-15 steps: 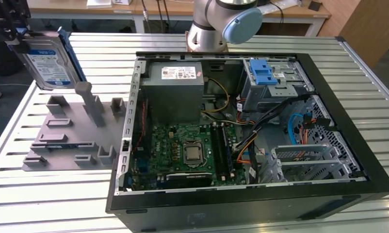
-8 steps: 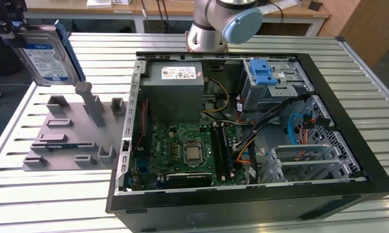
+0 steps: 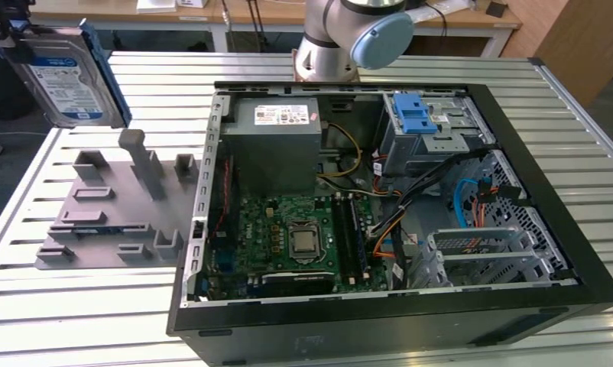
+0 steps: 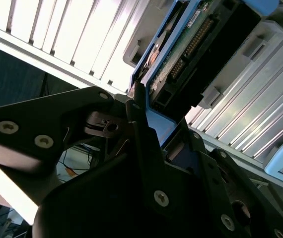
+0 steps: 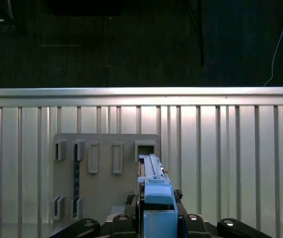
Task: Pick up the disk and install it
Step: 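Pick up the disk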
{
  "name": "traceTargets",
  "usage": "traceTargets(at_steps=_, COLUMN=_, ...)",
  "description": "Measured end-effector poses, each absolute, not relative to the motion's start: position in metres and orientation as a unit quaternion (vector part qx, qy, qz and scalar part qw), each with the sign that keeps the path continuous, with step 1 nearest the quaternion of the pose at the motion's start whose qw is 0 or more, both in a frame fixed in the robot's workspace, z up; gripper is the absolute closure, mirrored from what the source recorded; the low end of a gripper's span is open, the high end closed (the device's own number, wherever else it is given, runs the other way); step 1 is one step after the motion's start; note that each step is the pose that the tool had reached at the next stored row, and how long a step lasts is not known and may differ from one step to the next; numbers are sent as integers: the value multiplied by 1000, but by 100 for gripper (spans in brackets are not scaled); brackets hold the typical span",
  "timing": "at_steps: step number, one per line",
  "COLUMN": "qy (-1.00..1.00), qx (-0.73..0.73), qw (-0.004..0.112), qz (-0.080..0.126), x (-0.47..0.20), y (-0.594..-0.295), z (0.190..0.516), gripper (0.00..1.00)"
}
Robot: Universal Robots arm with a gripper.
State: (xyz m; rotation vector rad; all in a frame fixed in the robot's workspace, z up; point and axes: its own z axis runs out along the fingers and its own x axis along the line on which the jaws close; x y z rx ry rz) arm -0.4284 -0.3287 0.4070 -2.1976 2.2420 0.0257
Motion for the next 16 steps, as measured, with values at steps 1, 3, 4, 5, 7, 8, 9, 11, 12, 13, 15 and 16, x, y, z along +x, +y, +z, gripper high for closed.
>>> traceTargets(at_steps=1, qy=714, qx=-700, qw=1, qz=8, x=-428, y=-329, z=409, gripper=64)
traceTargets(at_steps=3, qy=714, qx=-700, qw=1, qz=8, x=-428, y=-329, z=413, gripper=64)
traceTargets(at_steps=4, qy=714, qx=-700, qw=1, qz=8, x=-428, y=-329, z=415, gripper=64)
traceTargets(at_steps=5, qy=714, qx=-700, qw=1, qz=8, x=-428, y=-329, z=418, gripper=64)
traceTargets(at_steps=7, qy=714, qx=-700, qw=1, qz=8, x=-428, y=-329, z=425, gripper=64)
traceTargets(at_steps=8, qy=714, qx=-700, qw=1, qz=8, x=-428, y=-329, z=428, gripper=64)
traceTargets(at_steps=9, qy=714, qx=-700, qw=1, qz=8, x=-428, y=-329, z=431, gripper=64)
traceTargets(at_steps=11, qy=714, qx=-700, qw=1, qz=8, x=-428, y=-329, z=438, gripper=64)
traceTargets(at_steps=12, qy=714, qx=-700, qw=1, qz=8, x=-428, y=-329, z=442, gripper=64)
traceTargets(at_steps=13, qy=714, qx=-700, qw=1, qz=8, x=-428, y=-329, z=445, gripper=64)
traceTargets(at_steps=15, qy=714, qx=-700, qw=1, qz=8, x=-428, y=-329, z=451, gripper=64)
traceTargets(at_steps=16, qy=714, qx=-700, qw=1, qz=8, x=-428, y=-329, z=454, gripper=64)
